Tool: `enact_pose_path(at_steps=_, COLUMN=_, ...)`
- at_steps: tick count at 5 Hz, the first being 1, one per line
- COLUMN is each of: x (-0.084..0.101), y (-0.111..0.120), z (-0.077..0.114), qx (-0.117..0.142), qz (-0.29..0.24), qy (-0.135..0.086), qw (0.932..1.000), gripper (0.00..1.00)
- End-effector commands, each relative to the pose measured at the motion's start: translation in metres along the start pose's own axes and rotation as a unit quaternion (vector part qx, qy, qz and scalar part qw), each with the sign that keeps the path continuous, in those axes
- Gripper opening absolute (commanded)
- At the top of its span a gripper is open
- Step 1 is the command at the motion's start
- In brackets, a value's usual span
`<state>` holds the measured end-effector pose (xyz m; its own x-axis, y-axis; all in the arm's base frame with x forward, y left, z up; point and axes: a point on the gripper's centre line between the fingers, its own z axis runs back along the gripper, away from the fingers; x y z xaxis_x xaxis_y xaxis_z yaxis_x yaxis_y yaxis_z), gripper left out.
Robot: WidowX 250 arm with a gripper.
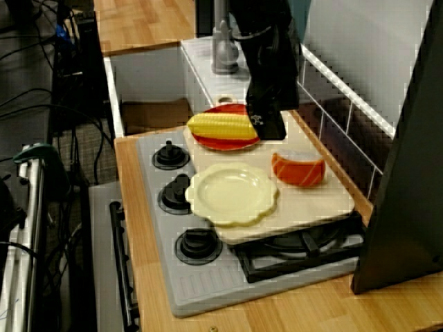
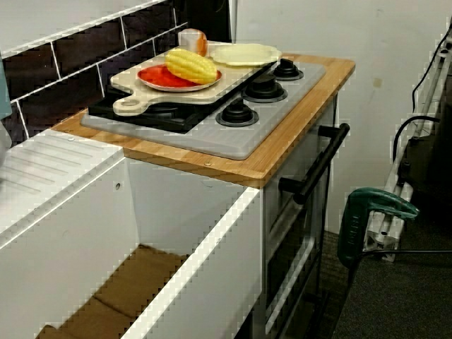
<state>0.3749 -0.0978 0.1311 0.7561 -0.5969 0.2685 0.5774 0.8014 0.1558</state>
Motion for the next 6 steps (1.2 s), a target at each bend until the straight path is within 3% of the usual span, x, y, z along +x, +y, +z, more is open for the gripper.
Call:
enact_pose_path(at_steps=1, x=0.005, y=-0.007, z=0.0, qx=0.014, qz=-0.006, qy=-0.011, qw=0.9998, gripper=1.0)
enact_pose_path(at_steps=6, x=0.003, y=-0.014, z=-0.024, qx=0.016, qz=-0.008, qy=0.005, qw=0.9998, gripper=1.0)
